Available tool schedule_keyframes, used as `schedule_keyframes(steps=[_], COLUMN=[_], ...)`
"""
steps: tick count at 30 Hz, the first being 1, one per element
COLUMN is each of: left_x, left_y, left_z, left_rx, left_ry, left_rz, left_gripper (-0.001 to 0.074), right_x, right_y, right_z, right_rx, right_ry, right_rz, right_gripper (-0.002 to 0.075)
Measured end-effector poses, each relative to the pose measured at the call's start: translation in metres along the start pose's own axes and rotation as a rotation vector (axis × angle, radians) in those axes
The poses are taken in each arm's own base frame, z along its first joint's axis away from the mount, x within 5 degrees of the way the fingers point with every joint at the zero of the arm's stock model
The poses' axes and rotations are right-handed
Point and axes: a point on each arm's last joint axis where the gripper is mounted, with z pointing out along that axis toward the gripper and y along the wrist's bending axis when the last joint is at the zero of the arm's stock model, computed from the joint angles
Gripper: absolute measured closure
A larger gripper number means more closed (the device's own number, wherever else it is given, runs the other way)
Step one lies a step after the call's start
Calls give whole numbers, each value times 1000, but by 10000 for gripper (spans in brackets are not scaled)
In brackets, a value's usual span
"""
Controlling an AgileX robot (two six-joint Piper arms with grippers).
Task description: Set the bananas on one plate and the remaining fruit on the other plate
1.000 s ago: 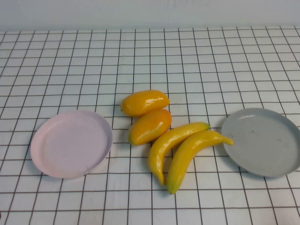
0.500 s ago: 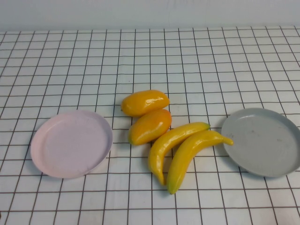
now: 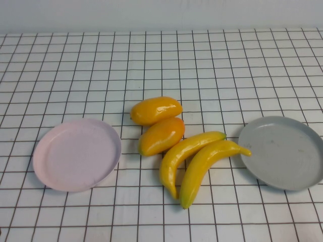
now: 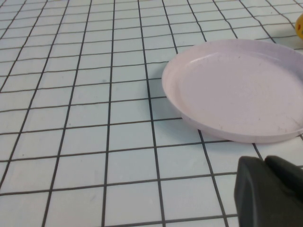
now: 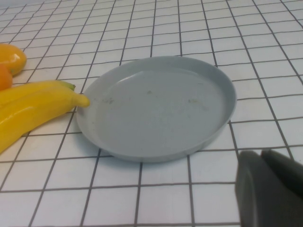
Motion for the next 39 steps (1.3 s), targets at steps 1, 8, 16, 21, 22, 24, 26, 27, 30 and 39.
schedule_keyframes(steps=[1, 8, 16, 21, 22, 24, 26, 27, 30, 39], left_x=[0, 0, -3, -22, -26, -32, -36, -37, -42, -45], left_y=[0, 0, -1, -4, -2, 1, 4, 6, 10, 14], left_z=[0, 0, 0, -3, -4, -6, -7, -8, -11, -13], left_rx=[0, 0, 10, 115, 133, 147, 147, 144, 130, 119], left_ry=[0, 0, -35, -225, -268, -335, -393, -421, -497, -554], left_rz=[0, 0, -56, -626, -743, -876, -940, -952, -975, -989], left_gripper=[738, 738, 738, 738, 738, 738, 738, 738, 738, 738], right_x=[0, 0, 0, 0, 0, 0, 0, 0, 0, 0], right_y=[0, 0, 0, 0, 0, 0, 0, 0, 0, 0], right_z=[0, 0, 0, 0, 0, 0, 0, 0, 0, 0], right_rx=[0, 0, 0, 0, 0, 0, 0, 0, 0, 0], right_ry=[0, 0, 0, 0, 0, 0, 0, 0, 0, 0], right_rz=[0, 0, 0, 0, 0, 0, 0, 0, 0, 0], right_gripper=[742, 742, 742, 742, 742, 742, 742, 742, 742, 742])
